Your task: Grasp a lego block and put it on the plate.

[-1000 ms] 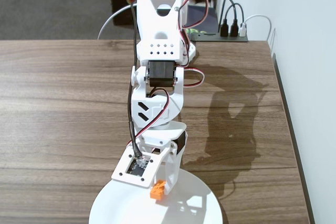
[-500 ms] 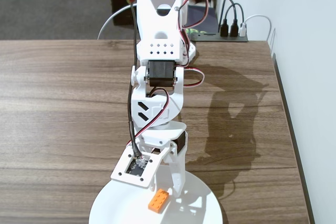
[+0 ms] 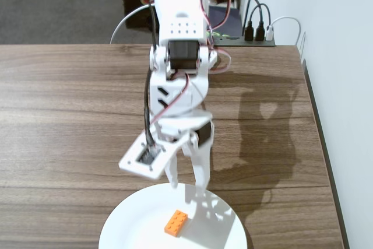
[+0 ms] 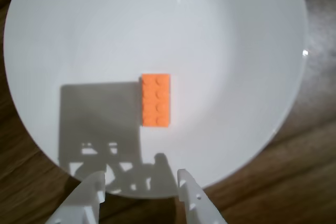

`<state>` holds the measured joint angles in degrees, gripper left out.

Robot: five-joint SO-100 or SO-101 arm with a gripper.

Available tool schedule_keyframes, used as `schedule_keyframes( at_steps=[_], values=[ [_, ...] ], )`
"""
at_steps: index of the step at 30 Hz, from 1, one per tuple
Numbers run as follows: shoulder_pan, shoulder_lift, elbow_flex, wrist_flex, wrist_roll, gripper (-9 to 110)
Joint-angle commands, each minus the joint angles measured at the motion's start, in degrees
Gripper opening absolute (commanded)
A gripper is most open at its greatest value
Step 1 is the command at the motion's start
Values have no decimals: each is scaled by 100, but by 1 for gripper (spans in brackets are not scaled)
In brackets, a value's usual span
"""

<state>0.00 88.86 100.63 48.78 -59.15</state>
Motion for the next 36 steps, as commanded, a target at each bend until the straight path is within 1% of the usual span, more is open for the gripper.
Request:
schedule_keyframes(
  at_steps=[1,5,10,16,31,33,36],
  values=[
    [-123,712,185,114,158,17],
    [-193,1318,782,185,404,11],
    [-229,2197,1758,-18,923,1],
    [-202,3129,2716,-79,1811,1],
    [237,5695,5133,-158,5063,1],
    [264,6029,5405,-114,5309,1],
    [281,6548,5757,97,5405,1]
  ],
)
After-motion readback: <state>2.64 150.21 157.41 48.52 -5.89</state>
